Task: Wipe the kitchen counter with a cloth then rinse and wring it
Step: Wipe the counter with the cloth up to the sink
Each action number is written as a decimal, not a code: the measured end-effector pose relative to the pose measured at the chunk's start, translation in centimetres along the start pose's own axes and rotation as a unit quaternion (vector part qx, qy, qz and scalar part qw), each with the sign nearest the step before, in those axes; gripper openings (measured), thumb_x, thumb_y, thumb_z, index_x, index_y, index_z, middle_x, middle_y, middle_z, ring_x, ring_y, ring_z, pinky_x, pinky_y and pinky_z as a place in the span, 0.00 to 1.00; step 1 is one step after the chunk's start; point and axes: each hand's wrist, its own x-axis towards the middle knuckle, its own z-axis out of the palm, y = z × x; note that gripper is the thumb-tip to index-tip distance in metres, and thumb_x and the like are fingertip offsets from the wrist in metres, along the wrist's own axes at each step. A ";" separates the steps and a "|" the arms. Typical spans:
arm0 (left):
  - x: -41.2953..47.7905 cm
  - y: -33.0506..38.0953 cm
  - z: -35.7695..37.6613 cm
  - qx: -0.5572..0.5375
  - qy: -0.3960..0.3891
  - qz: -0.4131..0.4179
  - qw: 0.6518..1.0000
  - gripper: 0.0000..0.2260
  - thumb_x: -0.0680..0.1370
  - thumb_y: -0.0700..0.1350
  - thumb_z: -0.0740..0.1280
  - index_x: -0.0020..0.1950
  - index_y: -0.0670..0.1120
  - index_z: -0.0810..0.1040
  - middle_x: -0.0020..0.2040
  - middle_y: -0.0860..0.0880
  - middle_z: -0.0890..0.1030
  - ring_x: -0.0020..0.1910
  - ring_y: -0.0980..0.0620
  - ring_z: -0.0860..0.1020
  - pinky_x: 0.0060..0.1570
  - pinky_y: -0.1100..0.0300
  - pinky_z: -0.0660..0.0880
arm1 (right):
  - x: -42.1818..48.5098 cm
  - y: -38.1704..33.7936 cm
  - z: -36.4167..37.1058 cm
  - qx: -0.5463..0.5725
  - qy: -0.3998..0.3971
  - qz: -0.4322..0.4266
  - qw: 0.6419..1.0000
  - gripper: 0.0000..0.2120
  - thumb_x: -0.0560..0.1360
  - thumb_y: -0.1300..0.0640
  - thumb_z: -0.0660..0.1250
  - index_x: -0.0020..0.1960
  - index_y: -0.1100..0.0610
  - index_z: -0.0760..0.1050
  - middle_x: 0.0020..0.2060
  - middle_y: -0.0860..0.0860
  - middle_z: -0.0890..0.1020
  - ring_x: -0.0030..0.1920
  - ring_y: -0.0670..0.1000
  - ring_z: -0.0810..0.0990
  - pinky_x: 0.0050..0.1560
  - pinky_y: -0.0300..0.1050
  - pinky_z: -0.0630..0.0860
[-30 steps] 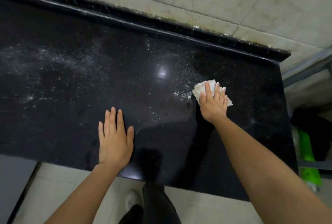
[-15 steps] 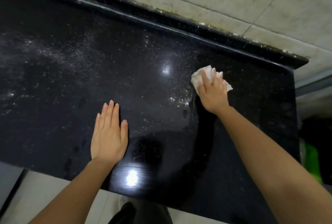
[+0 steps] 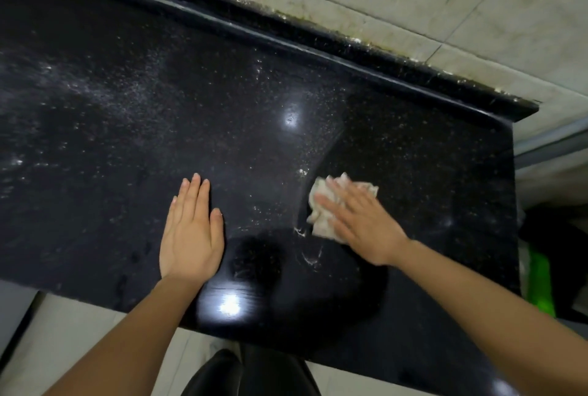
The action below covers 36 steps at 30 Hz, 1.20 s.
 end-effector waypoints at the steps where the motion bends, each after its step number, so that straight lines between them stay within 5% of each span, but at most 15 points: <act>1: 0.0 0.0 0.0 -0.002 0.000 -0.001 1.000 0.26 0.80 0.51 0.45 0.77 0.41 0.56 0.78 0.48 0.54 0.77 0.54 0.48 0.75 0.59 0.43 | 1.2 1.2 -0.4 0.011 0.011 0.050 0.999 0.28 0.79 0.39 0.30 0.77 0.45 0.39 0.77 0.50 0.43 0.77 0.57 0.41 0.76 0.57 0.46; 7: 0.2 0.0 0.0 -0.004 -0.003 -0.005 1.000 0.26 0.80 0.51 0.47 0.77 0.41 0.56 0.78 0.48 0.54 0.76 0.54 0.48 0.74 0.60 0.42 | 8.6 7.2 -4.3 0.060 0.049 0.265 0.961 0.25 0.83 0.45 0.43 0.79 0.49 0.46 0.78 0.55 0.44 0.77 0.59 0.40 0.76 0.55 0.41; 14: 0.3 -0.2 0.0 0.015 -0.011 -0.006 1.000 0.28 0.80 0.53 0.47 0.77 0.41 0.53 0.78 0.48 0.52 0.77 0.53 0.46 0.74 0.62 0.39 | 13.6 7.4 -5.5 0.114 0.060 0.369 0.921 0.26 0.82 0.46 0.41 0.79 0.50 0.42 0.78 0.55 0.40 0.76 0.58 0.36 0.75 0.55 0.36; 17: 0.3 -0.2 0.0 0.019 -0.014 -0.005 1.000 0.28 0.80 0.53 0.47 0.77 0.41 0.54 0.78 0.47 0.52 0.77 0.53 0.46 0.74 0.62 0.39 | 12.5 5.2 -4.2 0.064 0.059 0.278 0.957 0.33 0.78 0.38 0.32 0.79 0.52 0.45 0.78 0.59 0.43 0.76 0.63 0.39 0.74 0.59 0.40; 22: 0.3 -0.2 -0.1 0.017 -0.019 -0.006 1.000 0.28 0.80 0.53 0.47 0.77 0.41 0.53 0.78 0.48 0.52 0.77 0.53 0.46 0.74 0.60 0.41 | 7.7 -2.1 -2.1 0.034 0.032 0.078 0.996 0.30 0.78 0.42 0.39 0.78 0.51 0.46 0.77 0.56 0.44 0.76 0.59 0.39 0.75 0.53 0.39; 27: 0.4 0.0 -0.2 0.010 -0.018 -0.010 1.000 0.28 0.80 0.53 0.47 0.77 0.41 0.54 0.78 0.47 0.53 0.77 0.53 0.47 0.75 0.57 0.45 | 6.0 2.0 -2.2 -0.040 -0.006 -0.103 0.994 0.27 0.81 0.41 0.41 0.78 0.49 0.48 0.77 0.50 0.47 0.77 0.54 0.44 0.75 0.50 0.42; 31: 0.4 0.2 -0.2 0.010 -0.022 -0.015 1.000 0.27 0.80 0.53 0.48 0.77 0.41 0.55 0.78 0.47 0.53 0.77 0.53 0.47 0.75 0.55 0.46 | 9.1 7.1 -4.0 -0.018 0.038 0.113 0.993 0.29 0.80 0.43 0.41 0.78 0.52 0.49 0.78 0.57 0.48 0.77 0.61 0.46 0.74 0.56 0.48; 36: 0.6 0.2 -0.2 0.019 -0.024 -0.017 0.999 0.27 0.80 0.52 0.49 0.77 0.41 0.55 0.78 0.46 0.54 0.77 0.52 0.48 0.75 0.59 0.43 | 14.2 9.0 -6.4 0.082 0.110 0.363 0.922 0.25 0.83 0.48 0.45 0.79 0.52 0.48 0.78 0.58 0.46 0.77 0.60 0.42 0.75 0.56 0.41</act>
